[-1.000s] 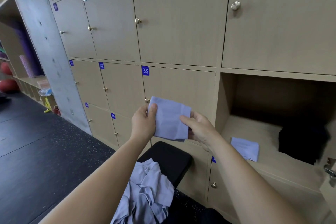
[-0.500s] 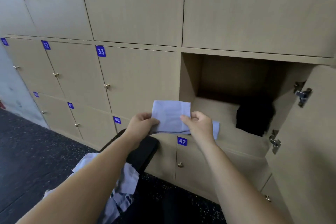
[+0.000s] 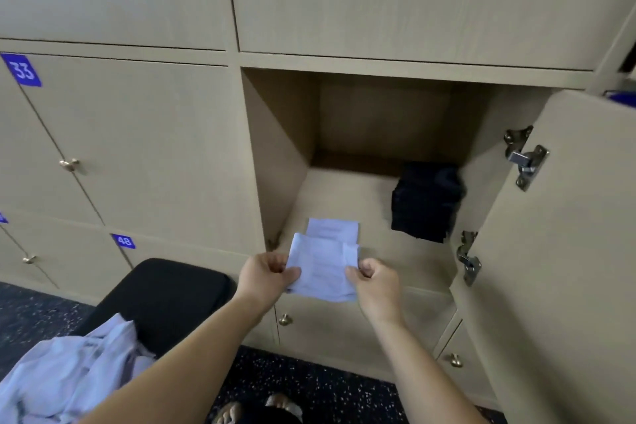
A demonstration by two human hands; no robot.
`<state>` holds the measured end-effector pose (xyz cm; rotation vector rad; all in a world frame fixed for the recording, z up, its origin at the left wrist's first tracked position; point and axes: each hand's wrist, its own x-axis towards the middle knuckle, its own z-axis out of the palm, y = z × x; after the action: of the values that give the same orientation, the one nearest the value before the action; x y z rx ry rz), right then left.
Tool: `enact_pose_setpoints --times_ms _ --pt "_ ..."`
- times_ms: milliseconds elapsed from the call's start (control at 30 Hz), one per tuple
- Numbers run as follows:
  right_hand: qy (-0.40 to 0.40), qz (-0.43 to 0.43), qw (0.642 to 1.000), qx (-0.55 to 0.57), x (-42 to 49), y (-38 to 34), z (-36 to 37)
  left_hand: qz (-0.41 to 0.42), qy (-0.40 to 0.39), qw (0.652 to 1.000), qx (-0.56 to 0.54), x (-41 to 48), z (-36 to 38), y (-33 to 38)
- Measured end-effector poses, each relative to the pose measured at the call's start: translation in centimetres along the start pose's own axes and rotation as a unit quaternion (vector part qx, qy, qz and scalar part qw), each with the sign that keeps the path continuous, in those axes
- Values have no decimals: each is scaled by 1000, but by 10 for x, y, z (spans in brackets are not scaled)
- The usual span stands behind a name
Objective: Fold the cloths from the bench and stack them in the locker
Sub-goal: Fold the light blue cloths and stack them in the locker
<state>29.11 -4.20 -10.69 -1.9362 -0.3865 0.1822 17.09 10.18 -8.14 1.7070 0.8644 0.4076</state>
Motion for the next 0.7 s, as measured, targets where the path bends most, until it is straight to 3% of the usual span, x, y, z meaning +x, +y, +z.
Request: enact_pose_setpoints --times_ms 300,700 --pt "12 -9 1000 -15 88 13 11 27 -1 1000 1 88 39 8" --pt "-19 43 997 63 146 37 39 10 -2 1000 -18 157 58 -12"
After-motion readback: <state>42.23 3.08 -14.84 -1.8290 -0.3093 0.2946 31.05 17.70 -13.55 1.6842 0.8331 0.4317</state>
